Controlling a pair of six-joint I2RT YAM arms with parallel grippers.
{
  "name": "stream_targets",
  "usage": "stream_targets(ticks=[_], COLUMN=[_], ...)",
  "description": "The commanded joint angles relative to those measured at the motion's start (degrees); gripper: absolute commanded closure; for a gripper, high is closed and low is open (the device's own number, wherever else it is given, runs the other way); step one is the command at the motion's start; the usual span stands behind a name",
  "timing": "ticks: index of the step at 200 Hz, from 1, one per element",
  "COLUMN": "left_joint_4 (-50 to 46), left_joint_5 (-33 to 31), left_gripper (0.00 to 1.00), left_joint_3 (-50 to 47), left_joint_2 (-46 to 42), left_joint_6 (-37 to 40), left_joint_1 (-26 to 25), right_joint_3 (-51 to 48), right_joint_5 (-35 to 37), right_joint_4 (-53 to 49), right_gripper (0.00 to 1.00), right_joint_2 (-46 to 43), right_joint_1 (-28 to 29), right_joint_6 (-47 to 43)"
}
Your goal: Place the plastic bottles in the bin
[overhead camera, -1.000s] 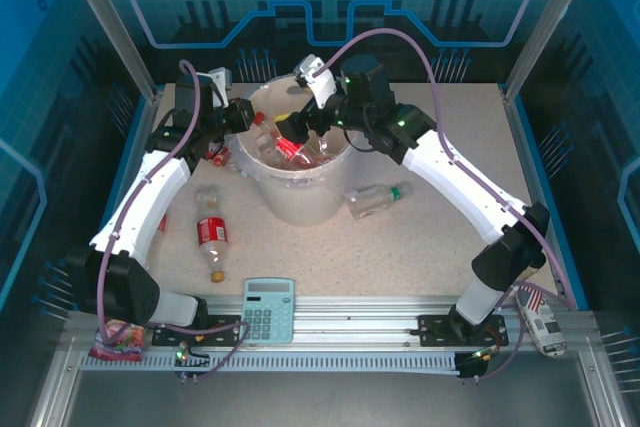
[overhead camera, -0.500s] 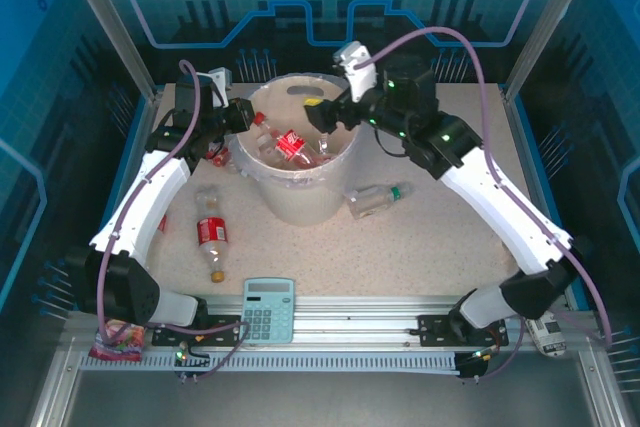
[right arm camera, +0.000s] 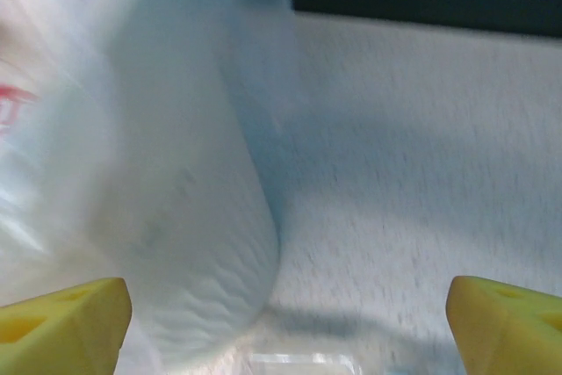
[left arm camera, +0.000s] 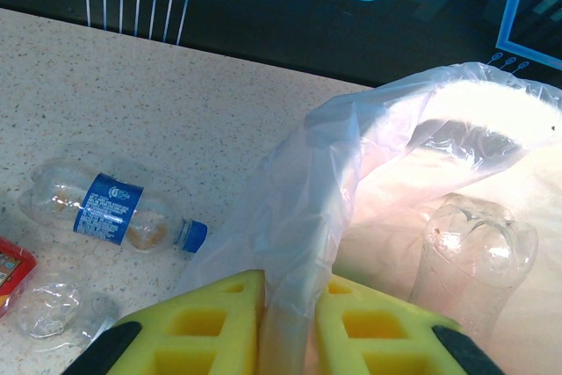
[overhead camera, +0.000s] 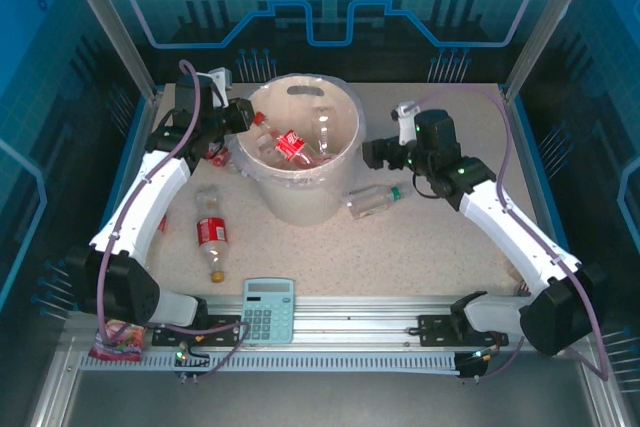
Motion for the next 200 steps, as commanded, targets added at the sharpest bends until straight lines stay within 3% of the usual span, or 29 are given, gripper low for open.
stream_targets(ticks=[1,40,87,139,200], left_joint_4=[-3.49,-3.49,-3.4,-3.5,-3.49], left_joint_5=[1.84,2.06,2.19,1.89,1.72], left_gripper=[0.8,0.8,0.8,0.8,0.8], left_joint_3=[-1.23,-1.28,-1.26,-1.28,-1.25], left_joint_2=[1.86,2.16,2.22,1.82,2.03], left_joint_6=[1.37,1.24,1.13,1.28,1.39], left_joint_1=[-1.28,-1.3,-1.3,-1.53,-1.61], right_joint_3=[-7.24,-19.77,-30.78,-32.5,-32.18], right_joint_5=[0.67,2.88,7.57,10.28,9.1], right_joint_4=[5.03,12.55,22.25,26.28,32.62], right_gripper=[0.08,0.1,0.14,0.16,0.15], right_joint_2=[-3.43,-5.59,-4.74,0.65,8.03], right_joint_1=[-1.63,-4.0,-5.96,-7.11,-5.75], right_joint_6=[9.48,20.56,40.11,54.58,59.43])
